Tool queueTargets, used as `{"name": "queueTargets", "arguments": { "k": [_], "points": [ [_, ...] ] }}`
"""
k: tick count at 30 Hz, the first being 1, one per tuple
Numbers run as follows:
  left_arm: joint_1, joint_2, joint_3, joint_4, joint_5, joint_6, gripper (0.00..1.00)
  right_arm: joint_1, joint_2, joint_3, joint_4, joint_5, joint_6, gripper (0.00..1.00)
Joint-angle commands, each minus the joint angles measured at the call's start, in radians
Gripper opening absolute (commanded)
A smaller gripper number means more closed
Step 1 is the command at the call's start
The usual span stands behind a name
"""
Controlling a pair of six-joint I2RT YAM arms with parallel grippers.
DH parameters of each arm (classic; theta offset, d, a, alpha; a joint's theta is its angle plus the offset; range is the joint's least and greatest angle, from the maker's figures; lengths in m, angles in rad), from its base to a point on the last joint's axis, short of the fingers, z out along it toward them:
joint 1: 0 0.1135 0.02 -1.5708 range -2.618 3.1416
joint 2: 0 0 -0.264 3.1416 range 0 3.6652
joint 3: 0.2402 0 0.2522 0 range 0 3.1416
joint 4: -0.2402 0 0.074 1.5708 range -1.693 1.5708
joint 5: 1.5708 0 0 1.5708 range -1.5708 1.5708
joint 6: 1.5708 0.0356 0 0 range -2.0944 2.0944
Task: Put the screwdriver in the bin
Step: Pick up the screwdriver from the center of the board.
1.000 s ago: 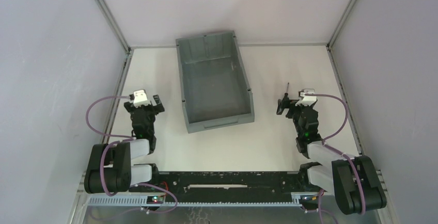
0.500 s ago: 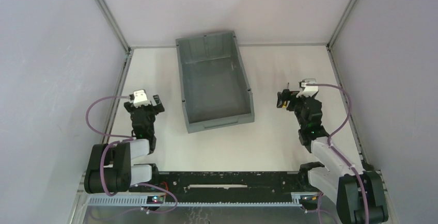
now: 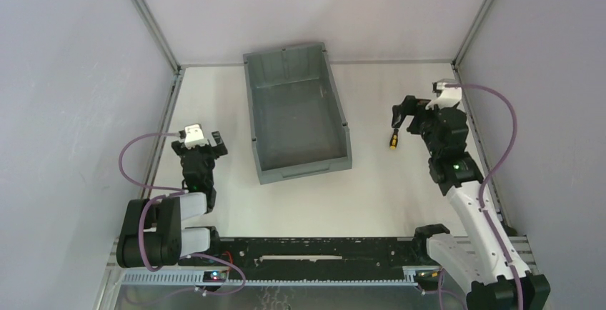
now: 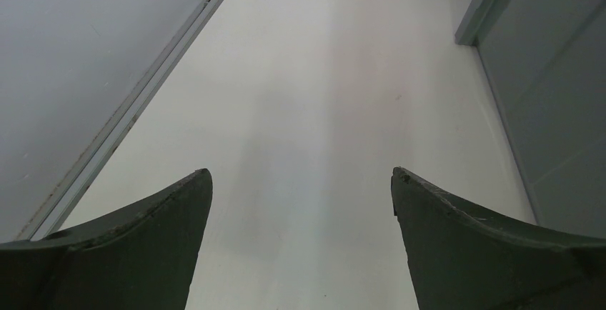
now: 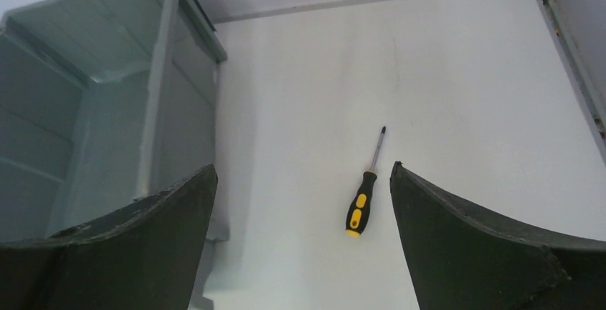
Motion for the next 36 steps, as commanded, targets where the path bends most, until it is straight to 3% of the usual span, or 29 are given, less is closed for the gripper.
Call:
{"name": "queueTargets", "arguments": {
  "k": [1, 11, 22, 36],
  "points": [
    [-0.005, -0.002, 0.042, 0.020, -0.014, -0.005, 1.00, -0.004, -0.019, 0.171, -0.263, 0.008, 0.059, 1.00],
    [-0.004, -0.002, 0.043, 0.020, -0.013, -0.005, 1.00, -0.002, 0.003, 0.507, -0.540, -0.007, 0.091, 1.00],
    [-0.004, -0.002, 0.042, 0.020, -0.015, -0.005, 1.00, -0.002, 0.101, 0.756, -0.696, -0.047, 0.055, 1.00],
    [-0.004, -0.003, 0.042, 0.020, -0.015, -0.005, 1.00, -0.001, 0.197, 0.725, -0.666, -0.085, 0.057, 1.00]
  ]
}}
